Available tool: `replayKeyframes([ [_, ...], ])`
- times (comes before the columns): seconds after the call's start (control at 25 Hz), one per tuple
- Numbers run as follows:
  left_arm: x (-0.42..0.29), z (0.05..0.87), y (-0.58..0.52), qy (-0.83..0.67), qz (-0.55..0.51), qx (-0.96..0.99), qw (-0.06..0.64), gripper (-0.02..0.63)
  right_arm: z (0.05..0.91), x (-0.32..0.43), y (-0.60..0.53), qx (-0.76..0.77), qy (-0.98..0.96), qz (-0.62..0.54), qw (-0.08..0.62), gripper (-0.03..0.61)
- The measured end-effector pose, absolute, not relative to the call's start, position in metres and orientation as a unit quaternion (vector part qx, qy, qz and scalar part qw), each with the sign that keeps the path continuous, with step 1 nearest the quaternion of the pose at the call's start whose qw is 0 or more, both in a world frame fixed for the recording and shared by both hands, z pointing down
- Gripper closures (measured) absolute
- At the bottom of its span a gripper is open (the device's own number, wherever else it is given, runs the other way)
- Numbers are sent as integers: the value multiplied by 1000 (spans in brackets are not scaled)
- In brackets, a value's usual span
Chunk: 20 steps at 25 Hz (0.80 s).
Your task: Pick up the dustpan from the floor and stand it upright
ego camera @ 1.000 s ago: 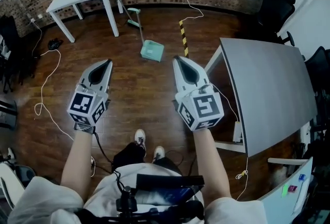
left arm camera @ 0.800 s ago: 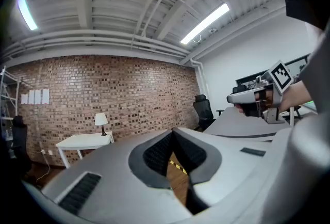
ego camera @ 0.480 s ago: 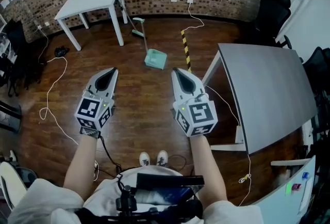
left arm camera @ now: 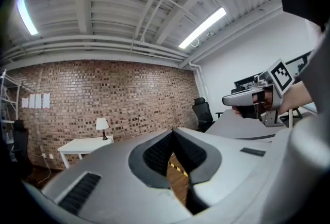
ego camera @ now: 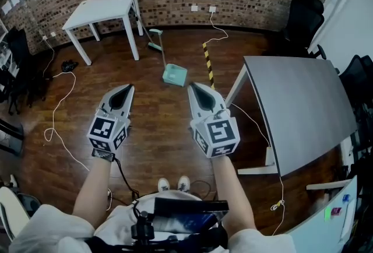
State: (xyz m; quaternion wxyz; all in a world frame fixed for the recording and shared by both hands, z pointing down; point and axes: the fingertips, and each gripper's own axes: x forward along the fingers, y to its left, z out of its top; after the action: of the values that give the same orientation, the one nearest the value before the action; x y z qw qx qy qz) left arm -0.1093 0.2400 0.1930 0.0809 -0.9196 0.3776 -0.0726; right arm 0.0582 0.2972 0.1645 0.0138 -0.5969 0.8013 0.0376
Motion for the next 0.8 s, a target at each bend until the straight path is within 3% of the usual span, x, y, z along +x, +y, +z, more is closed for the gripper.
replayKeyframes([
  [0.8,-111,190,244,366,-73,-924,84,617,159,46,296,-591,805,42,7,586],
])
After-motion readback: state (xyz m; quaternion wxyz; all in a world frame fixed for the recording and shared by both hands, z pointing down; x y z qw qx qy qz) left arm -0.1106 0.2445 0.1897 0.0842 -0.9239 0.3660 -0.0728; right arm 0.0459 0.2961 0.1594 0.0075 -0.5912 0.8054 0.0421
